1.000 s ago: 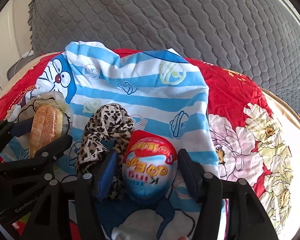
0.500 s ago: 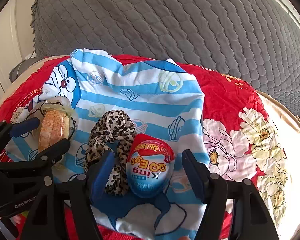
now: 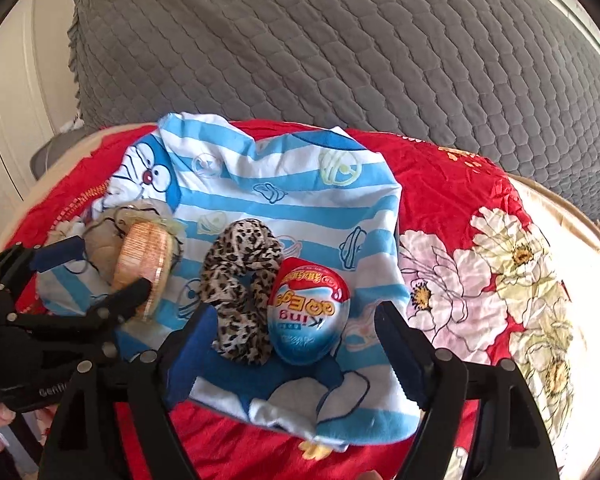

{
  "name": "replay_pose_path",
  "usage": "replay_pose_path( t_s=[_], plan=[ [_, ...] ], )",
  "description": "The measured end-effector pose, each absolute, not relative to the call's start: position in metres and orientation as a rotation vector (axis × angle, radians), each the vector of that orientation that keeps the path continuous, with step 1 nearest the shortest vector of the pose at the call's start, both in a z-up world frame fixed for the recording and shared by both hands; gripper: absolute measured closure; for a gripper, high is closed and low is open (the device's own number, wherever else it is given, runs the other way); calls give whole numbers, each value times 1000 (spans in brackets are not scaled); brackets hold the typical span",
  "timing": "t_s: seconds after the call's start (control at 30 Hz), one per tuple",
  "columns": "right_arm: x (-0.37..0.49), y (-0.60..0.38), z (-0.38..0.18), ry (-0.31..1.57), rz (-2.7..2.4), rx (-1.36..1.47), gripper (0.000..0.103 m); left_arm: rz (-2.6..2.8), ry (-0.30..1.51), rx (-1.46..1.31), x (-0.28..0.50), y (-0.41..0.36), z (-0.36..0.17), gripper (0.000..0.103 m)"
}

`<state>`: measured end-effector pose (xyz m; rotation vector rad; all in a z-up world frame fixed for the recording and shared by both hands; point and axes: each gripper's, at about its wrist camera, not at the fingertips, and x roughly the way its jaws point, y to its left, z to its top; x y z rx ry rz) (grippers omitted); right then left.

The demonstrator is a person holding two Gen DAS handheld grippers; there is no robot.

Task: Organize objects
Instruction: 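Withdraw both open tools back from the gray tray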

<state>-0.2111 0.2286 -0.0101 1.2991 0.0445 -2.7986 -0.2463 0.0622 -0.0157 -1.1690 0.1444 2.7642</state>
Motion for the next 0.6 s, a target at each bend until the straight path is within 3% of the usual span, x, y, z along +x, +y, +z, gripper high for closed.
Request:
replay_pose_path(
  t_s=[0.43,0.6],
  plan=[
    [-187,225,2,9,-2792,1272,21,2768,177,-1176,-233,62,-4,1],
    [-177,224,12,-16,-2801,1232,16,2768,158,-1171,-226,60,2,1]
  ],
)
